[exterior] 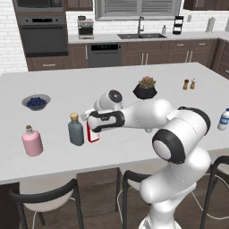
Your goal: Move the plastic bottles in the middle to the plastics group, and the glass bottles in the middle to the glass group.
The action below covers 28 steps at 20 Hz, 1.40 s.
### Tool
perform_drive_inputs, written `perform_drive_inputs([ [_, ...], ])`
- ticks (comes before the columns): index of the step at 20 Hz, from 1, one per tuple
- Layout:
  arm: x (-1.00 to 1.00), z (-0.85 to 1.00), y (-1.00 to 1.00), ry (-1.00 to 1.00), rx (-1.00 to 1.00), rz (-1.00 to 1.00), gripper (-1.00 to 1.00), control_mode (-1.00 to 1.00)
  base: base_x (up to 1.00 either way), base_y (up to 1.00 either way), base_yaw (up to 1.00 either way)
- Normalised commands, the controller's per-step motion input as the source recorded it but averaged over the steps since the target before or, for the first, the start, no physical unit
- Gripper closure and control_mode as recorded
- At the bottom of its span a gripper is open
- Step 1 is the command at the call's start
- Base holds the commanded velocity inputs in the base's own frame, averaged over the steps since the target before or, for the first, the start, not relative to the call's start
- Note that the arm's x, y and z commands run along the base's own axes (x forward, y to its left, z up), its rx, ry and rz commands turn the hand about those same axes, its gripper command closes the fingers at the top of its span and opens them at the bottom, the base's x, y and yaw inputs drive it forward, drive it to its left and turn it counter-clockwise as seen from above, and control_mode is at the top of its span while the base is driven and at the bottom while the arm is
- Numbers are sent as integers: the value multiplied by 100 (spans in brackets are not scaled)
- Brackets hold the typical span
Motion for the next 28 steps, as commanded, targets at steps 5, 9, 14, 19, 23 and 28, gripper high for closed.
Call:
perform_drive_inputs([
  [5,0,50,0,0,0,0,-100,-100,0,0,0],
  [9,0,41,0,0,0,0,-100,-100,0,0,0],
  [14,0,46,0,0,0,0,-100,-100,0,0,0],
  [19,-11,19,-23,0,0,-6,-100,-100,0,0,0],
  [23,-28,0,-52,0,0,-16,-100,-100,0,0,0],
  [28,-29,0,-64,1,1,-19,-100,-100,0,0,0],
])
